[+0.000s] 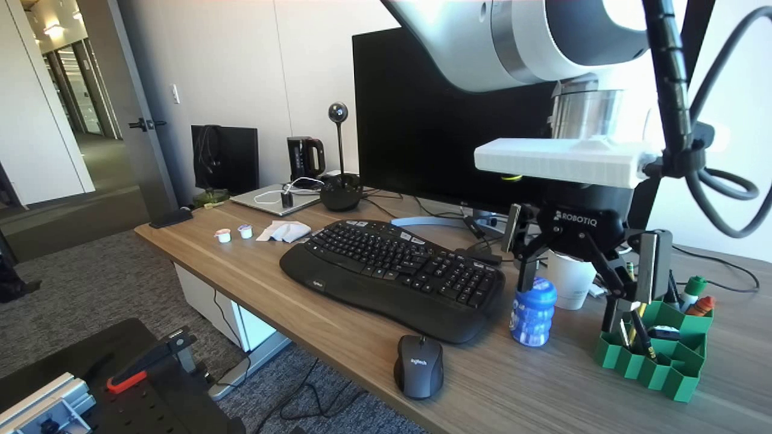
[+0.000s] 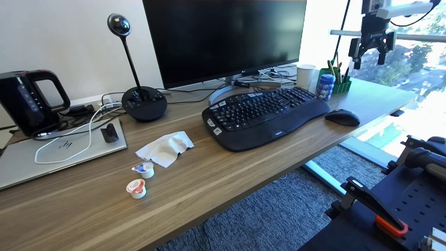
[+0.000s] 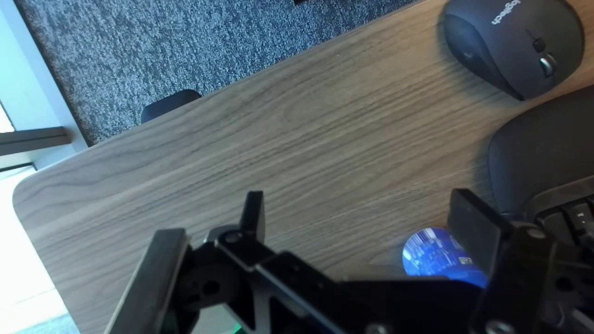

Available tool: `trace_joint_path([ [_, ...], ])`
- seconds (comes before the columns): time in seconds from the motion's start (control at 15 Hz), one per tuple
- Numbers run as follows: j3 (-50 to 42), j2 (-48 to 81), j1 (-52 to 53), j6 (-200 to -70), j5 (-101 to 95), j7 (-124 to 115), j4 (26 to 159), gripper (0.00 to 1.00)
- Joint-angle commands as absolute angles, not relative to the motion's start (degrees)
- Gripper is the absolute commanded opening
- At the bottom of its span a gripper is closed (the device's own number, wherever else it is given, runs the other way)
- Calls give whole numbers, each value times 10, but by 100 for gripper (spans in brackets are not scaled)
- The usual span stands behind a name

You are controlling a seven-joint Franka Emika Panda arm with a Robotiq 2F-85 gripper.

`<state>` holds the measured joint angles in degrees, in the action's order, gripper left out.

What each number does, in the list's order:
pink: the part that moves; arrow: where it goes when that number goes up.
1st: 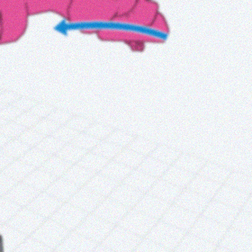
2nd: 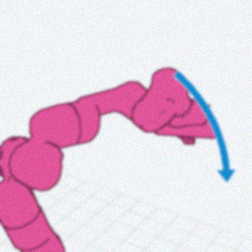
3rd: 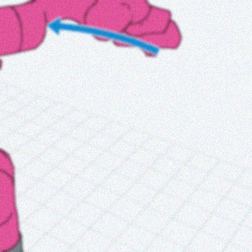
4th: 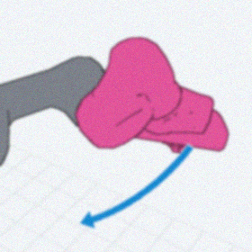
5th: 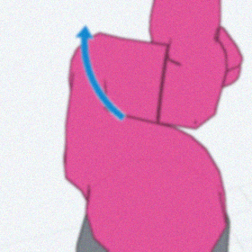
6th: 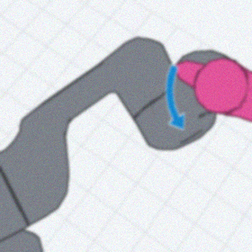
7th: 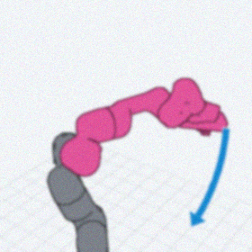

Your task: Move the blue bottle to the left

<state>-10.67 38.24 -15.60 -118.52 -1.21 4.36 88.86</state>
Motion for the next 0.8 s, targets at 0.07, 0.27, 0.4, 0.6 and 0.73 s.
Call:
trace_joint_path([
  [0.07,-99,374,-161,-1201,-16,63,905,100],
  [0.27,-91,372,-169,-1222,-10,94,914,100],
  [0.4,-84,371,-175,-1233,-7,121,920,100],
  [0.6,-73,370,-188,-1242,0,170,924,100],
  [0.73,-64,370,-196,-1248,7,198,926,100],
])
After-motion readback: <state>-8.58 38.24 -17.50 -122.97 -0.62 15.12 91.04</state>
